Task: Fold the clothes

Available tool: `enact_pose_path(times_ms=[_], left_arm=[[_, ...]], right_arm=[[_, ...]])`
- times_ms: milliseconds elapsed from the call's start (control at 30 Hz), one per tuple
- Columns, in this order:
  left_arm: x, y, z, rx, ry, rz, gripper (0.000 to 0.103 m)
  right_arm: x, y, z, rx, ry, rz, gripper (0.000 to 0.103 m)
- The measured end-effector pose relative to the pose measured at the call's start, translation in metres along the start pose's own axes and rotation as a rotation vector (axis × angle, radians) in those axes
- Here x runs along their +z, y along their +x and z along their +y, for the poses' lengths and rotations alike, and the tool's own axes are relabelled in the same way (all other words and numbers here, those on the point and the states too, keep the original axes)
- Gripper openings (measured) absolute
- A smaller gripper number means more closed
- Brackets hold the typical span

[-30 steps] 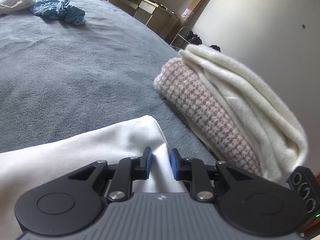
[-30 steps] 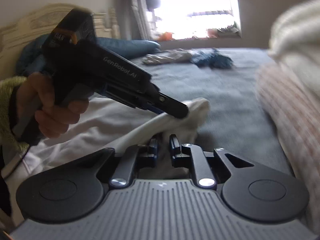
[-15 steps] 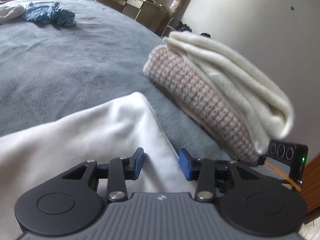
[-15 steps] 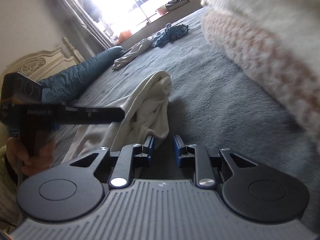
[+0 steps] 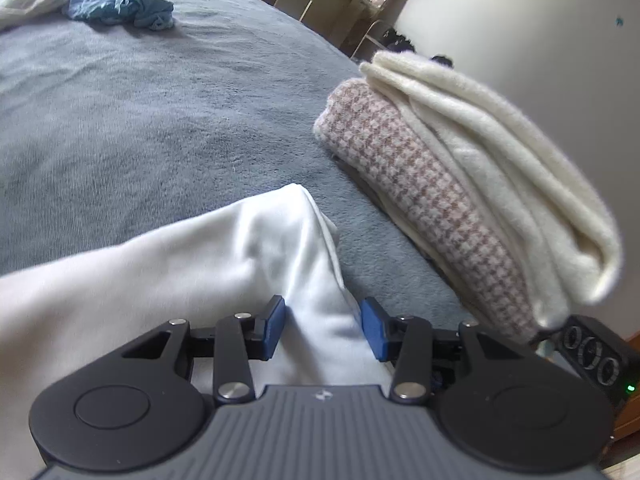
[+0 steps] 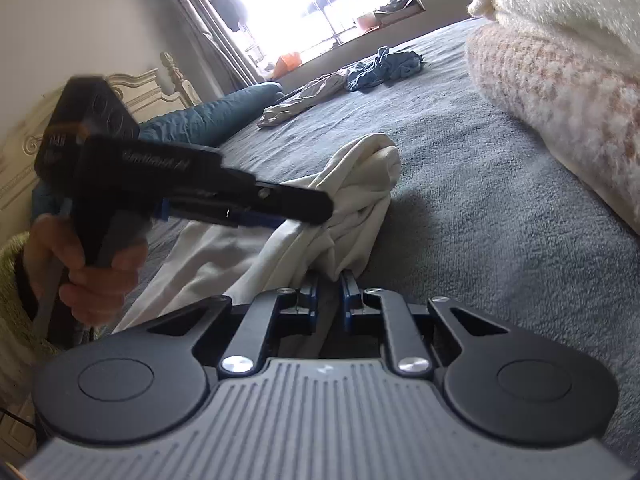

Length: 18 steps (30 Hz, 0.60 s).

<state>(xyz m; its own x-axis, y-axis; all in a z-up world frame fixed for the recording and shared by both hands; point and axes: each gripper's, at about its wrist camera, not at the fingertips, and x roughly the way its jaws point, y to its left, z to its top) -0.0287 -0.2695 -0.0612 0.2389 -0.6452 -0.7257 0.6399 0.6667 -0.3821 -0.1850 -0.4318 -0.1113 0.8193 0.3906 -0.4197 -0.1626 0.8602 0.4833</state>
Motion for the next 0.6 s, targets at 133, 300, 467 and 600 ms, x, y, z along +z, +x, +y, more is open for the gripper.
enact_pose_path(times_ms=[133,300,467,600], left_arm=[[0.008,0.011,-0.024,0.111,0.106,0.057,0.051],[0.020,0.029,-0.044,0.206,0.171,0.151,0.059],[0.021,0.030,-0.040,0.255,0.138,0.156,0.041],[0.017,0.020,-0.021,0.188,0.016,0.121,0.032]], right_arm=[[0.000,-0.001,-0.004,0.011,0.006,-0.007,0.012],[-0.001,-0.003,0.000,0.007,-0.006,-0.018,0.012],[-0.002,-0.008,0.002,0.011,-0.021,-0.036,0.012],[-0.002,-0.011,-0.002,0.034,-0.005,-0.055,0.012]])
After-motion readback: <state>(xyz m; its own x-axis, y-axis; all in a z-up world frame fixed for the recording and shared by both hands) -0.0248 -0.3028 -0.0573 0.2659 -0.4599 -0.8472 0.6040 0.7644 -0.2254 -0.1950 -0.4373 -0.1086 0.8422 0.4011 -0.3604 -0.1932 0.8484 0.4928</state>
